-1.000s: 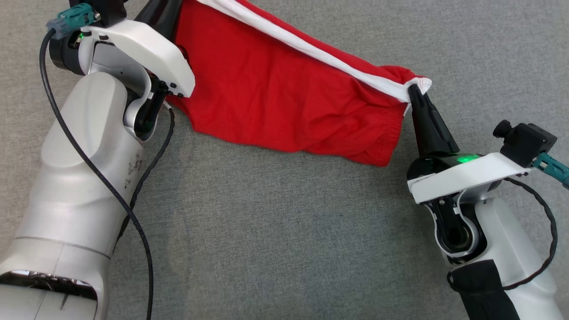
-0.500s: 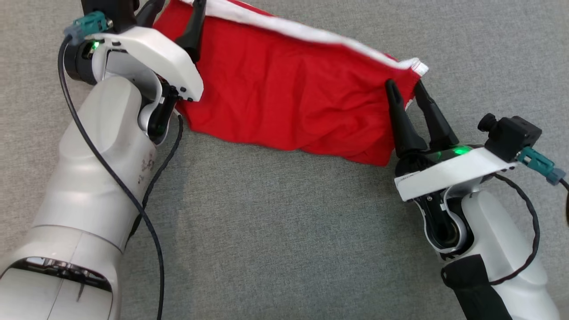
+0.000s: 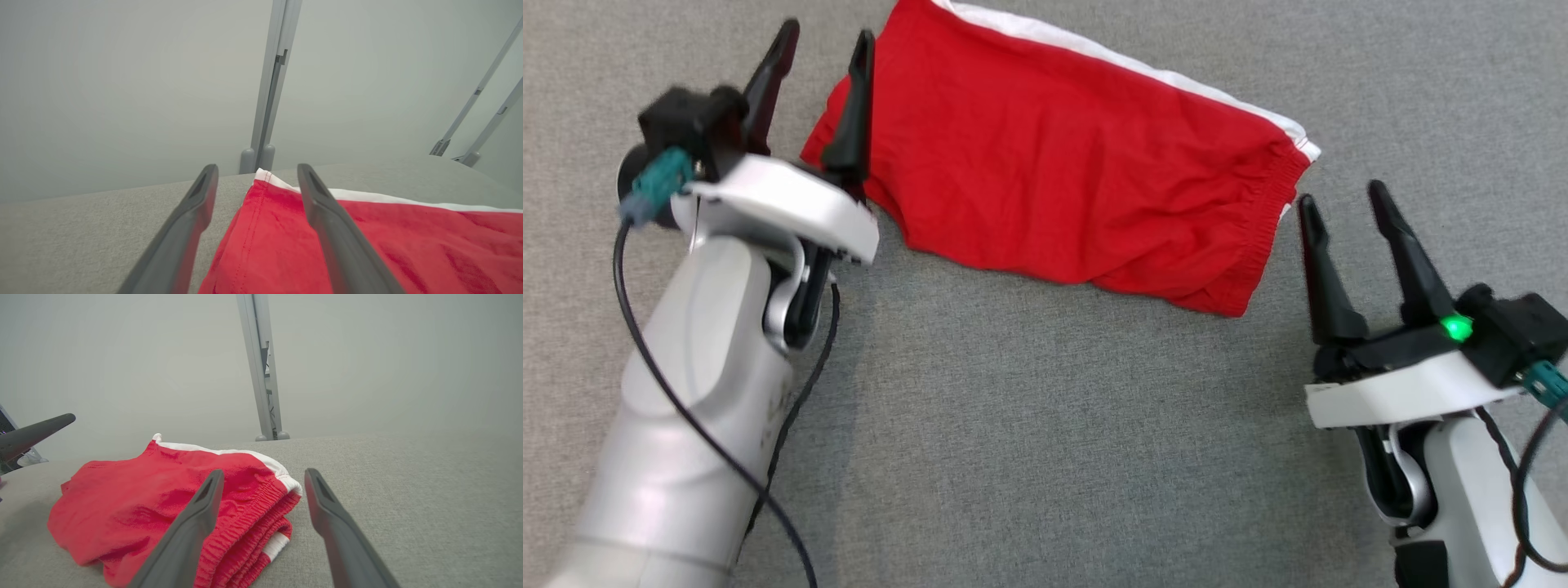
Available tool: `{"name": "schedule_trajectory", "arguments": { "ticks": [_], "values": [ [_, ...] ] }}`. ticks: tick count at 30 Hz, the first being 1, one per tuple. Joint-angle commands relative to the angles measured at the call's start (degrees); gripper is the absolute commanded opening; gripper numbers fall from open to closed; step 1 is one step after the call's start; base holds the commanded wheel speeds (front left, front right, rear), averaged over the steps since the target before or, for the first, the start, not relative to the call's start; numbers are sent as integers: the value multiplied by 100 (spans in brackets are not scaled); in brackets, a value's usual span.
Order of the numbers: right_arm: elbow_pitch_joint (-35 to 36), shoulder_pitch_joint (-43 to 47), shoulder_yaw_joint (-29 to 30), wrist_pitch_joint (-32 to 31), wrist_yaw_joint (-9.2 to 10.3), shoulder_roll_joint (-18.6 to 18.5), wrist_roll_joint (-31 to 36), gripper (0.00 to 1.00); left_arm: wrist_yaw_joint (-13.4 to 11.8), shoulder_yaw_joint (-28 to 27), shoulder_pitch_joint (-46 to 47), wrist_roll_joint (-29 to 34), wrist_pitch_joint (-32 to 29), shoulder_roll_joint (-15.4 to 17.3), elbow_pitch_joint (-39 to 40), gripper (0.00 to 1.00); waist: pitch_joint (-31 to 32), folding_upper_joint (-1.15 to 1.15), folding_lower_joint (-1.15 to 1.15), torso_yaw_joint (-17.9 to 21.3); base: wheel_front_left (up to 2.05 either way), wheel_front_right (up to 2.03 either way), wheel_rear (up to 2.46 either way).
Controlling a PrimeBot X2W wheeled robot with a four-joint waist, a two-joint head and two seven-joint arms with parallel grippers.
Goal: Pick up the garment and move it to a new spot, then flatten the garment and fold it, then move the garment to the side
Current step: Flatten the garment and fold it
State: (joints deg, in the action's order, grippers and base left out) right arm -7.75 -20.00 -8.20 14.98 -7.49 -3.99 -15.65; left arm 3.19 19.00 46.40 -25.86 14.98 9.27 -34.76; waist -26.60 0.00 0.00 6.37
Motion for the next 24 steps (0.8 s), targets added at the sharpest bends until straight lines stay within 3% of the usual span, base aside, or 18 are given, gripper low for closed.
{"name": "schedule_trajectory", "arguments": {
  "ticks": [1, 10, 24],
  "values": [
    [106, 118, 97, 29, -2, -12, 130, 100, -67, -91, -196, 102, 18, 69, 207, 100, 82, 0, 0, -12, 0, 0, 0],
    [389, 703, 657, 24, -1, 74, 469, 100, -298, -416, -1489, 385, 19, 219, 1265, 100, 318, 0, 0, 30, 0, 0, 0],
    [407, 814, 686, 24, -1, 96, 276, 100, -340, -397, -1609, 272, -266, 376, 1364, 100, 262, 0, 0, 146, 0, 0, 0]
  ]
}}
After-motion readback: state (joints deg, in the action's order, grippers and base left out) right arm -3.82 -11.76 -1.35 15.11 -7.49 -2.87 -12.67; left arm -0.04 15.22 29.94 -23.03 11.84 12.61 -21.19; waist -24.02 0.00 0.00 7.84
